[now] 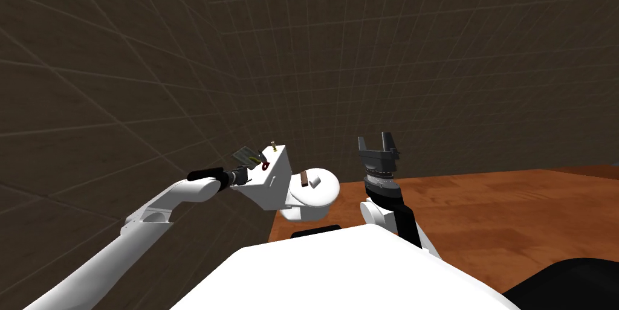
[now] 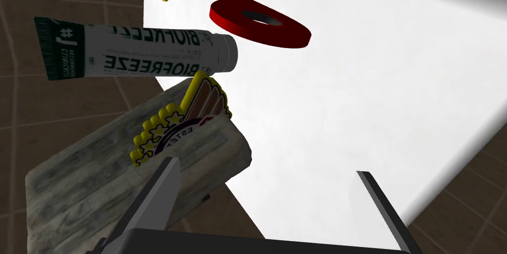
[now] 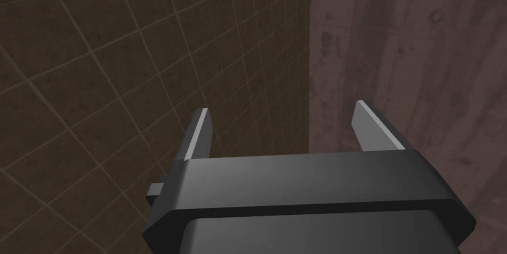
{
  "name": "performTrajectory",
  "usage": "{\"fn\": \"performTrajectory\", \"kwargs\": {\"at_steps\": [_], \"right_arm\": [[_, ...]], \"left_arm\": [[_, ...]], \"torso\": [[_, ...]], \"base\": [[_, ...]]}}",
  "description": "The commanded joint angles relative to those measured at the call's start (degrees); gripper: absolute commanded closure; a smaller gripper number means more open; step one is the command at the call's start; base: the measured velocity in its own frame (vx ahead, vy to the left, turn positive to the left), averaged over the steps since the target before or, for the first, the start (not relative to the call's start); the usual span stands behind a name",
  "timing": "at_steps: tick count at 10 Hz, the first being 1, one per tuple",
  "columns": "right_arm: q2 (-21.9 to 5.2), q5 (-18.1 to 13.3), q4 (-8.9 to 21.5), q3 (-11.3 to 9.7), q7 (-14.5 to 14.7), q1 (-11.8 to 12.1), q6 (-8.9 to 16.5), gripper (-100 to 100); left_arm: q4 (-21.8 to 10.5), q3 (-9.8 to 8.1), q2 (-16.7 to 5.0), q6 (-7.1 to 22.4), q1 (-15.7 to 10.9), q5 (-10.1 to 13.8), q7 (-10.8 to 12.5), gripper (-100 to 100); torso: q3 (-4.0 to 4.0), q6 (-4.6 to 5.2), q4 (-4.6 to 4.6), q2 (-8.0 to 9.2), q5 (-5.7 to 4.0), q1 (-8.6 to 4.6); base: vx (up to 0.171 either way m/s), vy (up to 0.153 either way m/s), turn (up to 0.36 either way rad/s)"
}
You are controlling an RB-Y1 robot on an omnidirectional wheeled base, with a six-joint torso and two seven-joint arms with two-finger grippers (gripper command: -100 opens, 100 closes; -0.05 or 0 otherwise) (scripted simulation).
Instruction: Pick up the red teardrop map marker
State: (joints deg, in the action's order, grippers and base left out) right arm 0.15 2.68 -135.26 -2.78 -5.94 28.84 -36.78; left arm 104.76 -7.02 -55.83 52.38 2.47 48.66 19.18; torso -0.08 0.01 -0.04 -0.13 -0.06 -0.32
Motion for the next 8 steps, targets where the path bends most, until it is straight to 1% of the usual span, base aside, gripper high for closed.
{"fn": "performTrajectory", "kwargs": {"at_steps": [1, 3, 5, 8], "right_arm": [[0.0, 0.0, 0.0, 0.0, 0.0, 0.0, 0.0, 0], [0.0, 0.0, 0.0, 0.0, 0.0, 0.0, 0.0, 0], [0.0, 0.0, 0.0, 0.0, 0.0, 0.0, 0.0, 0], [0.0, 0.0, 0.0, 0.0, 0.0, 0.0, 0.0, 0]], "left_arm": [[-0.3, 0.15, -0.7, 1.9, -0.4, 0.6, 0.7, -100], [-1.8, 0.55, -3.2, 5.3, -1.9, 2.8, 1.8, -100], [-3.0, 0.89, -5.2, 8.1, -3.0, 4.7, 2.6, -100], [-4.0, 1.46, -7.1, 11.3, -4.1, 6.9, 3.6, -100]], "torso": [[0.00, 0.00, 0.00, 0.00, 0.00, 0.00], [0.02, -0.03, 0.01, 0.03, 0.03, 0.12], [0.00, -0.02, 0.00, -0.01, 0.01, 0.07], [0.00, -0.04, 0.00, 0.00, 0.02, 0.06]], "base": [[0.029, -0.044, -0.051], [0.034, -0.049, -0.088], [0.041, -0.059, -0.116], [0.045, -0.059, -0.100]]}}
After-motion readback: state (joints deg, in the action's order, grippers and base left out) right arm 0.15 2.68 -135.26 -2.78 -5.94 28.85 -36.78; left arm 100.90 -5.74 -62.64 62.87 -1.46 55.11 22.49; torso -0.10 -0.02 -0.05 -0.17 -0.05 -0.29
